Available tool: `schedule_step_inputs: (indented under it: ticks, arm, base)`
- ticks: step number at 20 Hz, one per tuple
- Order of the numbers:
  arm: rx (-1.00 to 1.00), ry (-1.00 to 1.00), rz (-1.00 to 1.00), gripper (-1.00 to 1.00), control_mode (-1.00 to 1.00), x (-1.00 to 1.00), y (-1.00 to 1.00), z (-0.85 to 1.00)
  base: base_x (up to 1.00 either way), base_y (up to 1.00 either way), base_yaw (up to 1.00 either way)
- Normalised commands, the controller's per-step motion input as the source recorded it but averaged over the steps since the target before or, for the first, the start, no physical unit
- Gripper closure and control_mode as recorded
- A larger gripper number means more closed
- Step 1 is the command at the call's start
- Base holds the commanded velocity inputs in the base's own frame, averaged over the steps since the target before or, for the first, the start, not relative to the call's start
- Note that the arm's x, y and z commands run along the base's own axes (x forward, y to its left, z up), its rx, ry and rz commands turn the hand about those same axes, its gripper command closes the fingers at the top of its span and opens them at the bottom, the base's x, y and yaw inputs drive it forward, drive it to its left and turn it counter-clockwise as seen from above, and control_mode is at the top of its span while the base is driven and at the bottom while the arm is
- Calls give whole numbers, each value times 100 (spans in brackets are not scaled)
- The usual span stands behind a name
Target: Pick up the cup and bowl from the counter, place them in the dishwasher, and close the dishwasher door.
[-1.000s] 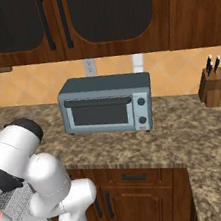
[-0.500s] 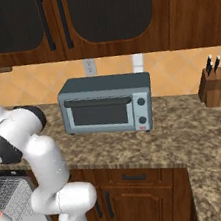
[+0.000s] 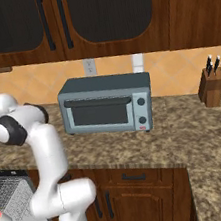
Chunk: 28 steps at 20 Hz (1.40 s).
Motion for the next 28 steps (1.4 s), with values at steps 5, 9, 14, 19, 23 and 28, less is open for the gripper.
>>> schedule_step_inputs:
  ticks: [5, 9, 14, 19, 23, 28]
  arm:
    - [9, -15, 4, -100, -100, 50, 41, 0]
    - [19, -4, 0, -100, -100, 45, 20, 0]
    - [1, 0, -2, -100, -100, 32, 57, 0]
    - [0, -5, 0, -100, -100, 22, 28, 0]
    - [0, -1, 0, -100, -100, 32, 4, -2]
    - [4, 0, 10, -100, -100, 51, 5, -12]
  base:
    - [0, 0, 0]
    - [0, 0, 0]
    - [0, 0, 0]
    - [0, 0, 0]
    - [0, 0, 0]
    - [0, 0, 0]
